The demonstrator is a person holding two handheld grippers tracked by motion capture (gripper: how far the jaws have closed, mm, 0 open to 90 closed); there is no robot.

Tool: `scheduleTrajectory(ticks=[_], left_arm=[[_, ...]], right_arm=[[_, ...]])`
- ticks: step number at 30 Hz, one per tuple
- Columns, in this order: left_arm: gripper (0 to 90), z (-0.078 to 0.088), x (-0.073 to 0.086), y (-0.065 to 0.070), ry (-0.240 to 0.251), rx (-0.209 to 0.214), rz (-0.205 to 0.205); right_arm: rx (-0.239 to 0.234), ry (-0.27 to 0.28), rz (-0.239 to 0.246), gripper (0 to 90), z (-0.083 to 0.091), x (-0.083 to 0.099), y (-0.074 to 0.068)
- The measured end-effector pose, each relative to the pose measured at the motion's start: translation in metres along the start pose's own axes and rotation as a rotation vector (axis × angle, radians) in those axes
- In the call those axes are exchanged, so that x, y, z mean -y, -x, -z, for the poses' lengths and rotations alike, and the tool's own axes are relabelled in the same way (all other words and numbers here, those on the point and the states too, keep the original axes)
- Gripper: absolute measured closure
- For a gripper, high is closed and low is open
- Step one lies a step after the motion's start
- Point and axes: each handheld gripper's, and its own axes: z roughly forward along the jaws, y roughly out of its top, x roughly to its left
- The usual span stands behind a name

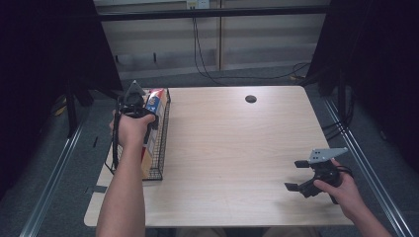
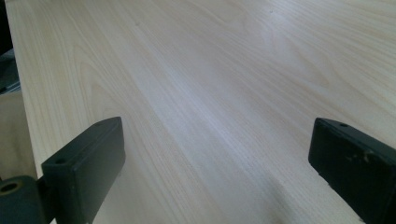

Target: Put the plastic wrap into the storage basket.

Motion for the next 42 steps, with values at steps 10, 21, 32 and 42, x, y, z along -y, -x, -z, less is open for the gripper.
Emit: scheduleTrajectory(ticks=[10, 21, 32, 42], left_arm=[[43.4, 0.0, 0.0, -0.005, -0.003, -0.009, 0.003], [43.4, -0.005, 0.001, -0.012, -0.005, -0.02, 0.019], [43.4, -0.015, 0.004, -0.021, -0.011, -0.032, 0.035], [43.3, -0.026, 0.007, -0.026, -0.021, -0.049, 0.047]], right_arm=[[-0.004, 0.001, 0.001, 3.7, -0.001, 0.0, 0.0], [-0.005, 0.001, 0.0, 3.7, -0.001, 0.0, 0.0], [-0.005, -0.001, 0.005, 3.7, -0.002, 0.0, 0.0], [-0.002, -0.003, 0.005, 3.7, -0.002, 0.0, 0.0]])
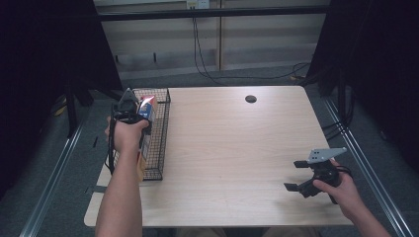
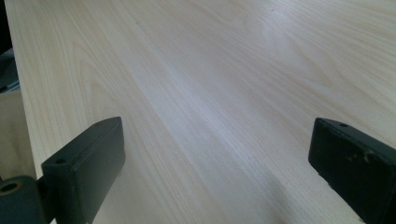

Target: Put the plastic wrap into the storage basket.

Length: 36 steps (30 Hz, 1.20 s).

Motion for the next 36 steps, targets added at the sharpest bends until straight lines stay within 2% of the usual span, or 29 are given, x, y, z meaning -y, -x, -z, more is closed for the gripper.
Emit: scheduleTrajectory(ticks=[19, 22, 23, 25, 31, 32, 36], left_arm=[[43.2, -0.014, 0.004, -0.003, -0.013, -0.003, 0.022], [43.2, -0.014, 0.004, -0.006, -0.016, -0.012, 0.001], [43.2, -0.015, 0.005, -0.005, -0.013, -0.005, 0.023], [43.2, -0.015, 0.004, -0.006, -0.018, -0.008, 0.011], [43.1, -0.018, 0.005, -0.006, -0.021, -0.013, 0.015], [43.1, -0.018, 0.004, -0.007, -0.024, -0.016, 0.002], [43.0, -0.019, 0.005, -0.005, -0.027, -0.013, 0.02]], right_arm=[[-0.002, 0.001, -0.001, 3.7, 0.0, 0.0, 0.0], [-0.001, 0.001, -0.003, 3.7, 0.0, 0.0, 0.0], [0.0, -0.002, -0.004, 3.7, 0.0, 0.0, 0.0], [-0.004, 0.0, 0.001, 3.7, -0.001, 0.0, 0.0], [-0.004, -0.003, -0.002, 3.7, -0.001, 0.0, 0.0], [-0.003, -0.003, -0.003, 3.7, -0.001, 0.0, 0.0], [-0.005, -0.002, 0.0, 3.7, -0.001, 0.0, 0.0]])
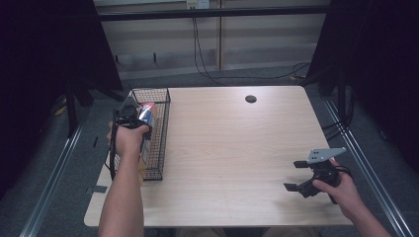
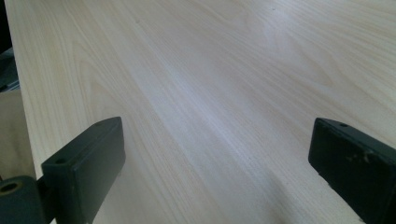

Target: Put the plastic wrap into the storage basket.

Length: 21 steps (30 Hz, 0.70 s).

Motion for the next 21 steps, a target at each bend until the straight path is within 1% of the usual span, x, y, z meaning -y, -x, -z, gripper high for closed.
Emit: scheduleTrajectory(ticks=[2, 5, 7, 8, 10, 11, 12, 13, 14, 16, 21], left_arm=[[43.0, -0.001, 0.0, 0.0, 0.0, 0.001, -0.001], [42.9, -0.001, 0.0, -0.001, -0.005, 0.0, -0.014], [42.8, -0.002, 0.0, -0.001, -0.006, -0.001, -0.01], [42.9, -0.003, 0.0, -0.001, -0.005, -0.004, -0.017], [42.8, -0.004, 0.0, -0.001, -0.01, -0.007, -0.017], [42.8, -0.005, 0.0, -0.001, -0.012, -0.013, -0.027], [42.7, -0.005, 0.0, 0.0, -0.017, -0.006, -0.018], [42.7, -0.006, 0.0, 0.001, -0.014, -0.008, -0.013], [42.7, -0.007, 0.0, 0.001, -0.014, -0.012, -0.016], [42.6, -0.008, 0.0, 0.001, -0.021, -0.007, -0.012], [42.3, -0.01, 0.0, 0.001, -0.018, -0.009, -0.008]], right_arm=[[0.001, 0.0, -0.001, 3.7, 0.0, 0.0, 0.0], [0.0, 0.0, -0.003, 3.7, 0.0, 0.0, 0.0], [0.0, 0.0, -0.001, 3.7, 0.0, 0.0, 0.0], [0.0, 0.0, 0.0, 3.7, 0.0, 0.0, 0.0], [-0.001, 0.0, 0.0, 3.7, 0.0, 0.0, 0.0], [-0.001, 0.0, -0.002, 3.7, 0.0, 0.0, 0.0], [-0.001, -0.001, -0.003, 3.7, 0.0, 0.0, 0.0], [0.0, -0.001, -0.002, 3.7, 0.0, 0.0, 0.0], [0.0, -0.001, -0.003, 3.7, 0.0, 0.0, 0.0], [-0.001, -0.002, -0.004, 3.7, 0.0, 0.0, 0.0], [0.002, -0.008, -0.006, 3.7, 0.0, 0.0, 0.0]])
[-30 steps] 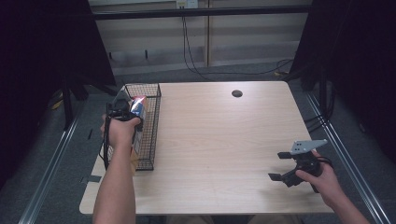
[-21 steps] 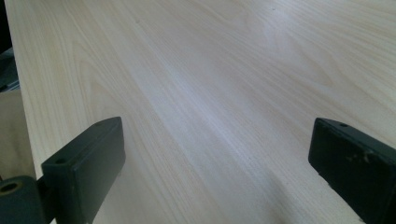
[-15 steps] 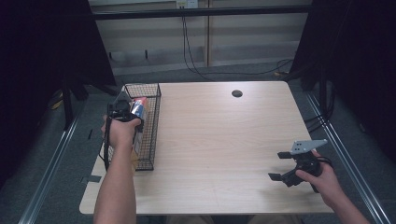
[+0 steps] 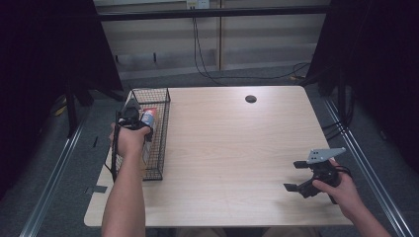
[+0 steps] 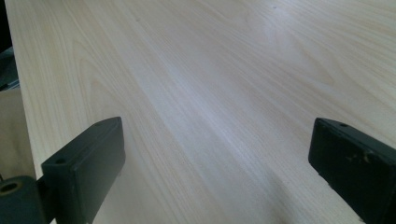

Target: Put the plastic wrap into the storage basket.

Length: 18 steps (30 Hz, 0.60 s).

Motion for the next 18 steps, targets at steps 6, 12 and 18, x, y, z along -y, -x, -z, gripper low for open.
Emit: scheduleTrajectory(ticks=[6, 12, 18], left_arm=[[42.0, -0.0003, -0.0002, -0.0005, 0.002, -0.014, -0.018], [41.0, -0.001, 0.001, 0.0018, 0.009, -0.017, -0.006], [37.8, -0.0004, 0.0018, 0.0002, 0.022, 0.011, 0.019]], right_arm=[[0.0, 0.0, 0.002, 3.7, -0.0002, 0.0001, -0.0001], [-0.001, 0.005, 0.005, 3.7, 0.0002, 0.0001, 0.0001], [-0.003, 0.007, 0.005, 3.7, 0.0006, -0.0001, 0.0004]])
